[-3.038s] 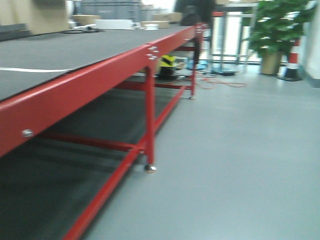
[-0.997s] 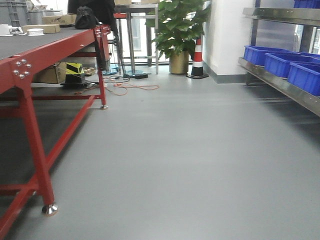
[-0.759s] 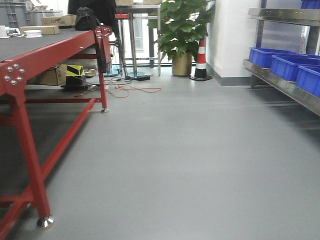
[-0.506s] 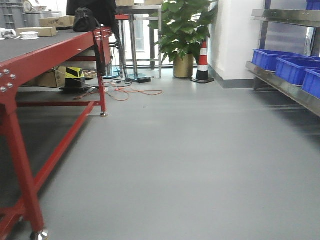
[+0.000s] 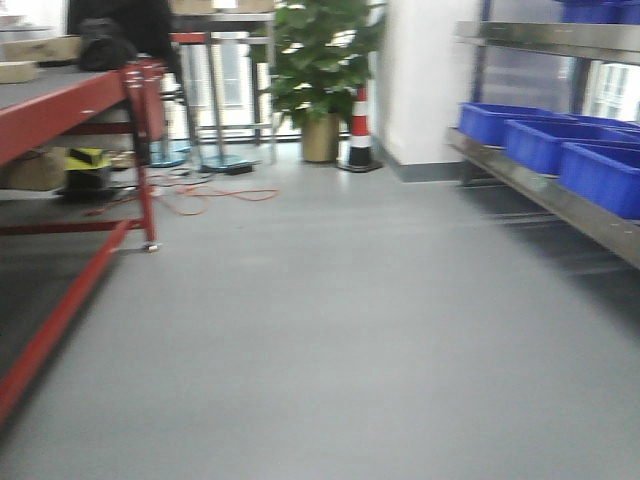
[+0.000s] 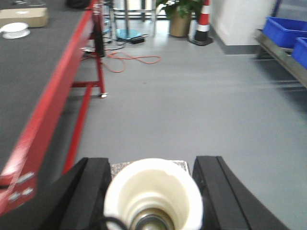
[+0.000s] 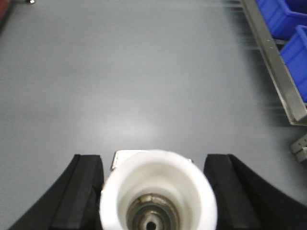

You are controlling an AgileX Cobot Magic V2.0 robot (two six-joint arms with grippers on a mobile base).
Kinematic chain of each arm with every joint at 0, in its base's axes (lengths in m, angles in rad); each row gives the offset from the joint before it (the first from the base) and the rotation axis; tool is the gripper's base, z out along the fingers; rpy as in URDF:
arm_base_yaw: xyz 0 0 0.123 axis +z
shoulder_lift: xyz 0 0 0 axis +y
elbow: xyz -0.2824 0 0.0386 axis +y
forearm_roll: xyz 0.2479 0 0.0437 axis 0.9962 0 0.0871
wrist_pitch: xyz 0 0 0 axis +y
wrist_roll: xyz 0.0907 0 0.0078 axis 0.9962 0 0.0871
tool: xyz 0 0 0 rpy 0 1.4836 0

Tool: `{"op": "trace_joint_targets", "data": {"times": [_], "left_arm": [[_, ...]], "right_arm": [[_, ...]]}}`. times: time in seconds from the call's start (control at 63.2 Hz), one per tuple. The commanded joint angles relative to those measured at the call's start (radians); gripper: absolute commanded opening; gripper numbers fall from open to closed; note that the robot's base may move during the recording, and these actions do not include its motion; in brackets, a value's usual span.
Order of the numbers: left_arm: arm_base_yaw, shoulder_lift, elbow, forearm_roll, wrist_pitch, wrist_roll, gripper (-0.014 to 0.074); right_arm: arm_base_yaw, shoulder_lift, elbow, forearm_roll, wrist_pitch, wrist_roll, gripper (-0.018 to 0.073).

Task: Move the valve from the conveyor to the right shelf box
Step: 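Drive the base up to the metal shelf of blue boxes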

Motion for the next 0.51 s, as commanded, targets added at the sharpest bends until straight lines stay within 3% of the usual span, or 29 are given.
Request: {"op": "trace_joint_targets", "data": {"times": [0.0, 0.49], "left_arm": [[-0.005, -0.01, -0.013, -0.007, -0.059, -0.007, -0.0111], [-0.005, -0.01, -0.013, -0.007, -0.059, -0.007, -0.0111]], "right_arm": [[-0.005, -0.01, -0.018, -0.008, -0.075, -0.005, -0.0162], [-0.005, -0.01, -0.018, -0.008, -0.164, -0.005, -0.0162]]}}
